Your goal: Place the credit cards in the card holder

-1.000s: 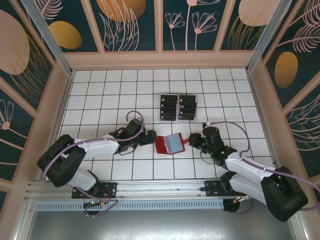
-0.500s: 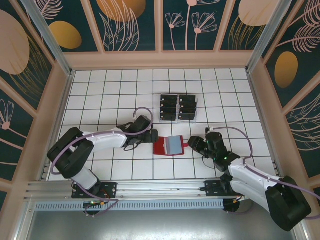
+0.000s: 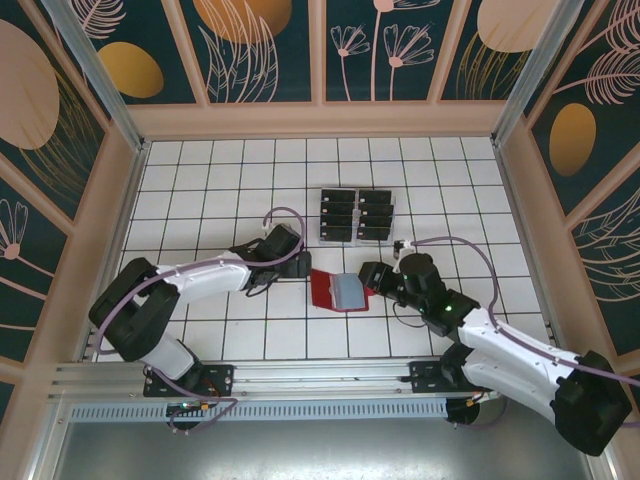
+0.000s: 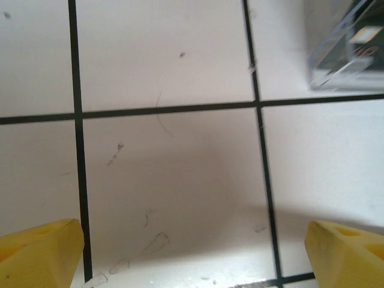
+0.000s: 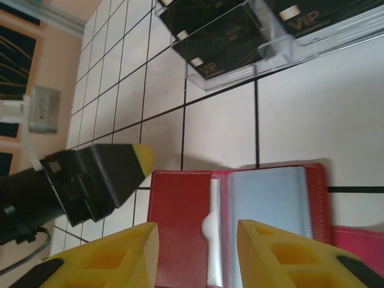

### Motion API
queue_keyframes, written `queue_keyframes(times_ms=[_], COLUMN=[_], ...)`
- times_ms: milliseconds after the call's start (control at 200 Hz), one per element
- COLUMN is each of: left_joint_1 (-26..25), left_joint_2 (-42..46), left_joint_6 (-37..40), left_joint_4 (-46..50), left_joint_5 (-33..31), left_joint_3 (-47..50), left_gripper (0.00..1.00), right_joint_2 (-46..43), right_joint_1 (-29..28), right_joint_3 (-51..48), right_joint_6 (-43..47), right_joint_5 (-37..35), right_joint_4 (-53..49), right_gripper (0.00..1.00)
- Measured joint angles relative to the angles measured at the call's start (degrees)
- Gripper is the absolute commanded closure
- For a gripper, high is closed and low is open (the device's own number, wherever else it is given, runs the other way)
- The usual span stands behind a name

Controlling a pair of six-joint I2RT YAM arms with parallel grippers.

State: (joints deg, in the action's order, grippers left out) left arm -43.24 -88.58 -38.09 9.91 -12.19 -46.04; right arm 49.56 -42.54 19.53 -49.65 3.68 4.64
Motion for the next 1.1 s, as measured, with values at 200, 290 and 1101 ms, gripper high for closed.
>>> queue_keyframes(times_ms=[200,290,1101], left_joint_1=[-2.5,-4.5,-11.1], left_joint_2=[5.7,6.4,-2.8], left_joint_6=[-0.5,-1.2,-5.7], left_joint_4=[0.4,0.4,2.4], left_joint_5=[0.7,1.2,-8.3], left_joint_3=[-1.6,-2.8,3.9], left_gripper=[0.02,0.02,0.01], right_joint_2=[7.0,9.8,19.8], right_joint_1=[-0.4,-0.4,0.6], right_joint_3=[0.8,0.8,0.8], right_joint_6=[1.1,1.3,3.3], right_joint_5=[-0.6,-0.7,2.9], right_joint_4=[0.7,1.5,8.5], right_gripper=[0.61,0.62,0.61])
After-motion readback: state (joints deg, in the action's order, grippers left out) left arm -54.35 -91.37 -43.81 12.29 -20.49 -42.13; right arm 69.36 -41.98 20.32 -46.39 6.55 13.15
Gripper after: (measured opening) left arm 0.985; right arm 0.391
